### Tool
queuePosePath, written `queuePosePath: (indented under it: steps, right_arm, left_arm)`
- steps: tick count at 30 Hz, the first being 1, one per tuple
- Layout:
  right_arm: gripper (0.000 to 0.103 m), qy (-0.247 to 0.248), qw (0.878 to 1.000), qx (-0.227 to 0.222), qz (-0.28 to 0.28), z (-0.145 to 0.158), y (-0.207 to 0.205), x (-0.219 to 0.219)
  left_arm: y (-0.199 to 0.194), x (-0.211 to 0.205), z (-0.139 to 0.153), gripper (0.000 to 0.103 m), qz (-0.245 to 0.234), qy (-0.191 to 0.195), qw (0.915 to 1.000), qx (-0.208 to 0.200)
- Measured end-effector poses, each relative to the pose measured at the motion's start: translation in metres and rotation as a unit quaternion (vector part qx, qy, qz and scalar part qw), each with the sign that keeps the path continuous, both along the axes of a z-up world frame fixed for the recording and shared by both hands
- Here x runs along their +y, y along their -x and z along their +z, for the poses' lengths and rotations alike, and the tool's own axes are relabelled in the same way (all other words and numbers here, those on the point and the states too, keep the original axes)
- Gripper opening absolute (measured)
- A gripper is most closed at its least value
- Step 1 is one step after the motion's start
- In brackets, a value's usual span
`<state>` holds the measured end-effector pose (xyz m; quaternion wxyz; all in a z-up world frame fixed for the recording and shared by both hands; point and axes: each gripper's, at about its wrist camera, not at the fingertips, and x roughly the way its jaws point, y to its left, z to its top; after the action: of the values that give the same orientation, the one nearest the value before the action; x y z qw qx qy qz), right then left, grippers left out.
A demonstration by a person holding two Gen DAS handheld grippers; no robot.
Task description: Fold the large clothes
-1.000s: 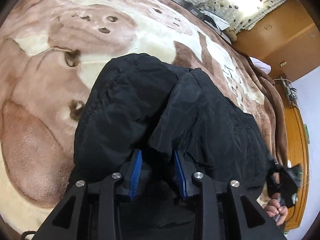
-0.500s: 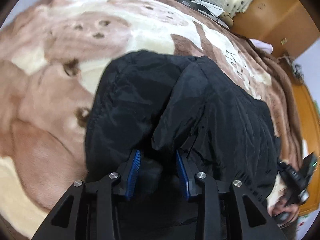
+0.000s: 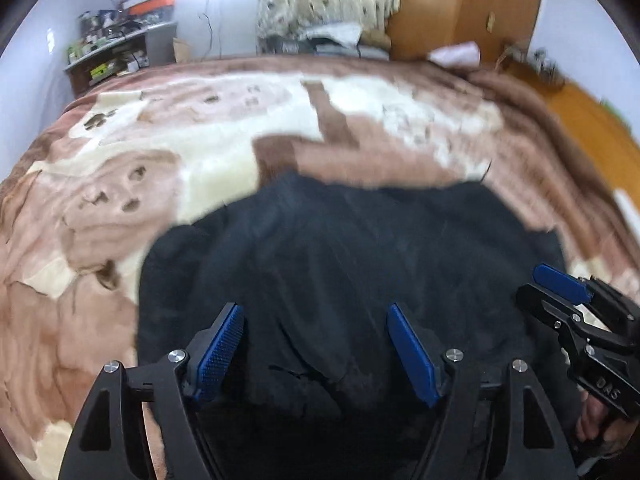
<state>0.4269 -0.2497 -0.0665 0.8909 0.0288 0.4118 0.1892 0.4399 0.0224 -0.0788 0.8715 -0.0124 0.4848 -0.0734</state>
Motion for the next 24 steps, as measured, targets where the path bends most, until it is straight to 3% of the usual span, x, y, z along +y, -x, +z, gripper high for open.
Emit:
queuePosePath:
  steps: [3, 8, 12, 14, 20, 24]
  right_arm:
    - [0.046, 0.014, 0.998, 0.059, 0.0, -0.039, -0.011, 0.003]
    - [0.047, 0.014, 0.999, 0.052, 0.011, -0.056, -0.009, 0.001]
    - [0.047, 0.066, 0.996, 0.053, 0.015, -0.069, -0.01, 0.018]
    - [0.047, 0.067, 0.996, 0.057, 0.01, -0.075, -0.012, 0.019]
    - [0.047, 0.065, 0.995, 0.07, 0.002, -0.071, -0.014, 0.014]
    - [0.047, 0.055, 0.997, 0.052, -0.005, -0.04, -0.003, 0.011]
  left_arm:
    - [-0.002, 0.003, -0.026, 0.076, 0.005, -0.001, 0.9999, 0.01]
    - [0.001, -0.007, -0.043, 0.077, -0.012, -0.05, 0.9987, -0.006]
    - [-0.004, -0.012, -0.059, 0.077, 0.002, -0.056, 0.9985, 0.001]
    - [-0.005, -0.012, -0.063, 0.077, 0.003, -0.055, 0.9985, 0.003]
    - [-0.01, -0.014, -0.059, 0.077, 0.01, -0.058, 0.9982, 0.012]
    - [-0.001, -0.008, -0.037, 0.078, 0.029, -0.04, 0.9987, 0.012]
